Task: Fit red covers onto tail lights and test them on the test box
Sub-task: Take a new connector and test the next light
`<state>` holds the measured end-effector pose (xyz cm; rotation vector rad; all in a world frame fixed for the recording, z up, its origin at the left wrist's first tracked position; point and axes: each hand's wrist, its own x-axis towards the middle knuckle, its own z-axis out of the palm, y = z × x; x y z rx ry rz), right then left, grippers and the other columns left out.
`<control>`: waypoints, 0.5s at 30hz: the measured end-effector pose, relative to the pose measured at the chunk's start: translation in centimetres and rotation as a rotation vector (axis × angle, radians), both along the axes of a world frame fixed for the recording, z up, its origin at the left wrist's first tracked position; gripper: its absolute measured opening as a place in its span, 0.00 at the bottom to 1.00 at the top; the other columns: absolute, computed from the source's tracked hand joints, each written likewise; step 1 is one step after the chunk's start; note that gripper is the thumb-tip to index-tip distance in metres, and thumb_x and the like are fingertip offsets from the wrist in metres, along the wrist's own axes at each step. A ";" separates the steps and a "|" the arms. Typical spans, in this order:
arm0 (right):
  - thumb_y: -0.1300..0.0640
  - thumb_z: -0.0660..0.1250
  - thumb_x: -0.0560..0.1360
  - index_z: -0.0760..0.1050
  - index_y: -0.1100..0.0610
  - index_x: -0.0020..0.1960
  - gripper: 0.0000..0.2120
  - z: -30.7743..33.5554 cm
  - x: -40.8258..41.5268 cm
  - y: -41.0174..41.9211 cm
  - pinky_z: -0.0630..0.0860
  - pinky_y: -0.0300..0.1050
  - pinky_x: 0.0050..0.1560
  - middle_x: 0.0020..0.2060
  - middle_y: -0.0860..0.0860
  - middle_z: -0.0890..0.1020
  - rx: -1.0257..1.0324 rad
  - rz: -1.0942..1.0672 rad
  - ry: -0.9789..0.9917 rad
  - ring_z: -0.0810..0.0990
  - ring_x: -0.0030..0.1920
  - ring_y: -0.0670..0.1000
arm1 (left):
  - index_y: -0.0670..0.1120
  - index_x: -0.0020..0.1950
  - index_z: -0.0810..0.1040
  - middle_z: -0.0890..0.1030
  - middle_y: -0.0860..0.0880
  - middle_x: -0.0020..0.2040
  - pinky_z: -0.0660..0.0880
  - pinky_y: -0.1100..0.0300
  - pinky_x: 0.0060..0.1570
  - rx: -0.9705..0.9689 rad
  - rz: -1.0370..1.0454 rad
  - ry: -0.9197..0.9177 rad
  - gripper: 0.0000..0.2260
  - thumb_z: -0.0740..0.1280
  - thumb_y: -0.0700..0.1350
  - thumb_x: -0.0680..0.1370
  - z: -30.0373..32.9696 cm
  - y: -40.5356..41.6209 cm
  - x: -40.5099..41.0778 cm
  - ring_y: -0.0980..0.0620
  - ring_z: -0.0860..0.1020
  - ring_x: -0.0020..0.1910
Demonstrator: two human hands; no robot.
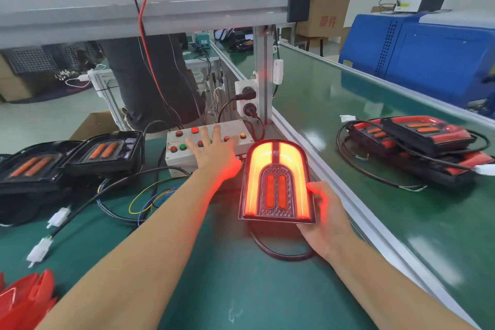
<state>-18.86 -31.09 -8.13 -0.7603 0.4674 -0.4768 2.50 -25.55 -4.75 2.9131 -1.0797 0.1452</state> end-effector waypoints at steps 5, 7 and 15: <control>0.54 0.60 0.76 0.74 0.61 0.56 0.13 -0.1 0.0 0.0 0.75 0.50 0.52 0.43 0.58 0.81 -0.002 -0.023 0.034 0.81 0.43 0.54 | 0.62 0.74 0.59 0.46 0.46 0.78 0.38 0.30 0.66 -0.018 0.006 0.011 0.30 0.61 0.44 0.74 0.0 -0.2 0.0 0.38 0.40 0.76; 0.55 0.60 0.75 0.74 0.61 0.55 0.13 -0.1 0.1 0.0 0.76 0.49 0.50 0.42 0.57 0.82 0.002 -0.033 0.044 0.82 0.42 0.53 | 0.62 0.74 0.59 0.46 0.46 0.78 0.37 0.30 0.66 -0.026 0.005 0.017 0.30 0.61 0.44 0.74 0.0 -0.1 0.1 0.39 0.40 0.76; 0.55 0.61 0.75 0.76 0.59 0.48 0.09 0.0 0.3 -0.2 0.77 0.47 0.48 0.37 0.55 0.81 0.024 -0.044 0.066 0.81 0.38 0.51 | 0.58 0.75 0.57 0.47 0.48 0.78 0.40 0.34 0.70 -0.130 -0.041 0.176 0.33 0.61 0.39 0.73 0.3 1.1 -0.1 0.43 0.43 0.76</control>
